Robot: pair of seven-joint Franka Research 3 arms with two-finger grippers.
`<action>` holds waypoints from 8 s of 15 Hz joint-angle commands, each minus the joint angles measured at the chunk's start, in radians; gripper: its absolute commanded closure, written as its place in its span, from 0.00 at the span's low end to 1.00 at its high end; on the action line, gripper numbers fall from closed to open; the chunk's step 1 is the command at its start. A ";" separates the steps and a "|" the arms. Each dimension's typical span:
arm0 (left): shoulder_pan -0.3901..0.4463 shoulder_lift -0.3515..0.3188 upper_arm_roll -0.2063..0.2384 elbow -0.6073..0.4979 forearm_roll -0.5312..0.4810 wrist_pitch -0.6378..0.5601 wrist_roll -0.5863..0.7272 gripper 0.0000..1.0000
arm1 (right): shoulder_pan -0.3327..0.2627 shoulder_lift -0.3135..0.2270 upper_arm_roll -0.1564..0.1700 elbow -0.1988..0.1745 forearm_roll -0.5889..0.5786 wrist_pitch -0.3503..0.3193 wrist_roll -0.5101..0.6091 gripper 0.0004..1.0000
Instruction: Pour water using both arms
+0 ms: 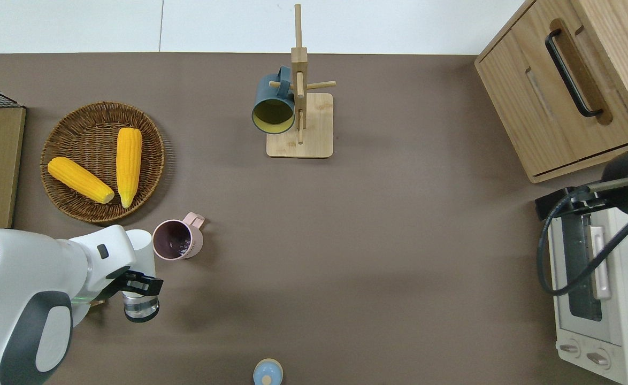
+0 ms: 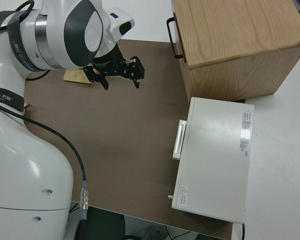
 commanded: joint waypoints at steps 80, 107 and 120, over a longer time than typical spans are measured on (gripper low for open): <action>0.407 0.606 0.350 0.838 -0.653 0.330 0.734 1.00 | -0.006 -0.010 0.001 -0.005 0.018 0.001 -0.011 0.01; 0.406 0.669 0.344 0.792 -0.879 0.423 0.978 0.93 | -0.005 -0.010 0.001 -0.005 0.018 0.001 -0.011 0.01; 0.410 0.672 0.351 0.798 -0.893 0.404 0.940 0.00 | -0.005 -0.010 0.001 0.009 0.018 -0.001 -0.011 0.01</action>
